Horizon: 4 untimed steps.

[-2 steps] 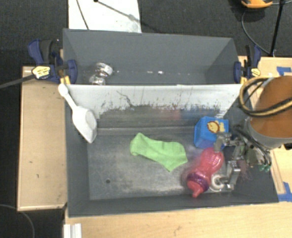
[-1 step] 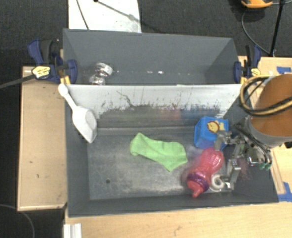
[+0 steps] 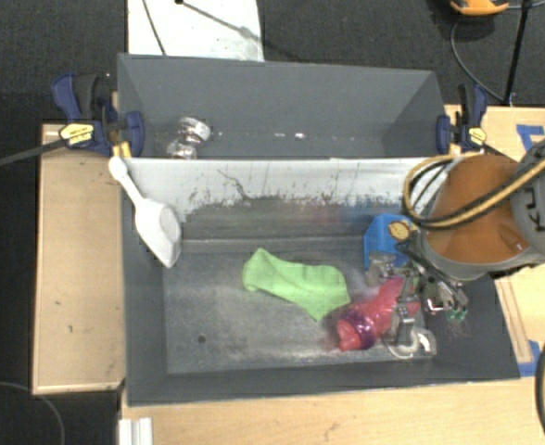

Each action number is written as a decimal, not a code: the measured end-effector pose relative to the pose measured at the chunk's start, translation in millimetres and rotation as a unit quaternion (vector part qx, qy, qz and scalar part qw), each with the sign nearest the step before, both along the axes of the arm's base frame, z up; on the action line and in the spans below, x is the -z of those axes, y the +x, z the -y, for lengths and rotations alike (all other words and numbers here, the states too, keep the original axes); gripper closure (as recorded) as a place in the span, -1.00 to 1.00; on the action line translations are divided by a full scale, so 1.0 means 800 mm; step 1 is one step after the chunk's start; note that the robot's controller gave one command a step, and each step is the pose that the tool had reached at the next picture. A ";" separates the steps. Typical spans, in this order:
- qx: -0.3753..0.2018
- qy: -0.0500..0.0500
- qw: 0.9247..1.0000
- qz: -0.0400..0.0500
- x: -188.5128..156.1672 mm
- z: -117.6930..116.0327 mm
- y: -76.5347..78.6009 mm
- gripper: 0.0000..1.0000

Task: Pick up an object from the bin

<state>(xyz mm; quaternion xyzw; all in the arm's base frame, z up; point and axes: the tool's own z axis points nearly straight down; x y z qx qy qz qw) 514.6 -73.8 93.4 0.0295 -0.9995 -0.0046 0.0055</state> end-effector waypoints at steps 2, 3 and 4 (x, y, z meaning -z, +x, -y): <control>-0.018 -0.004 1.000 0.006 -0.007 -0.045 -0.035 -1.00; 0.046 -0.004 0.999 0.005 0.023 -0.060 -0.026 -1.00; 0.034 -0.005 0.999 0.005 0.030 -0.034 -0.004 1.00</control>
Offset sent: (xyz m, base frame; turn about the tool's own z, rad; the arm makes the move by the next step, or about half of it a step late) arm -0.0293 0.0396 0.0066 -0.0395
